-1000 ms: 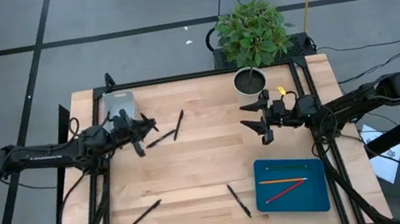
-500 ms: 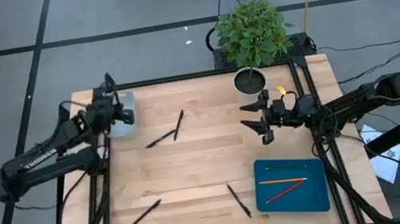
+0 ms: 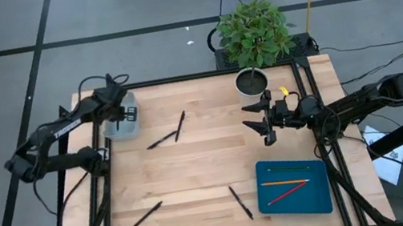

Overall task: Sort pens & pencils
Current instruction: Put the black pen into the white bin

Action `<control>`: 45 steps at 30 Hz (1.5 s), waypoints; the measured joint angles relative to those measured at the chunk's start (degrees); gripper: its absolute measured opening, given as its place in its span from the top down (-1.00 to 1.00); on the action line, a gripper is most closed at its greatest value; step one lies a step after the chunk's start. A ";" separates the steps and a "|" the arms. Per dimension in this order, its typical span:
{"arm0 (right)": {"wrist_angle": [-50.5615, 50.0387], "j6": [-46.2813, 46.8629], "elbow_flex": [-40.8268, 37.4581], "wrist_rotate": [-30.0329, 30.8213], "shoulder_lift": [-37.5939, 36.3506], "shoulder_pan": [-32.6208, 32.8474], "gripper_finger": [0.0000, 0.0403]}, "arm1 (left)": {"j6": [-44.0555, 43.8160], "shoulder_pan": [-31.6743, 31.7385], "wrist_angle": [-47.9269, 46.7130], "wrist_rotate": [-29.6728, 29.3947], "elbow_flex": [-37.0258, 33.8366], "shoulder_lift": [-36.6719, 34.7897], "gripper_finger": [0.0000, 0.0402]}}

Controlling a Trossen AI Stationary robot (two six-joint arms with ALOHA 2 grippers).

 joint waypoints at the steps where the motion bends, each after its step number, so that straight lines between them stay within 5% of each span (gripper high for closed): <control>1: 0.00 -0.11 0.00 0.00 0.00 0.00 -0.09 | 0.23 0.13 0.03 0.00 0.00 0.66 0.83; 4: 0.00 -0.18 0.00 0.00 0.00 0.00 -0.09 | 0.81 0.12 -0.07 0.00 0.01 1.26 0.77; 15: 0.00 -0.05 0.00 0.00 0.00 0.00 -0.09 | 1.79 0.12 -0.52 3.53 0.02 -1.48 0.02; 19: 0.00 -0.07 0.00 0.00 0.00 0.00 -0.09 | 2.34 -0.04 -0.88 8.95 2.51 -3.44 -0.08; 24: 0.02 -0.09 0.00 0.00 0.00 0.00 -0.09 | 2.80 -5.25 -0.63 13.75 7.85 -6.72 -0.06; 32: 0.03 -0.22 0.00 0.00 0.00 0.00 -0.09 | 2.35 -23.17 -0.47 15.10 13.14 -5.76 0.10; 39: 1.30 -0.25 0.02 0.02 0.02 -0.02 -0.09 | -1.00 -35.84 -0.79 19.35 14.36 4.13 0.18; 45: 1.65 -0.26 0.02 0.00 0.02 -0.02 -0.09 | 1.07 -38.23 -1.15 17.13 17.60 16.58 0.23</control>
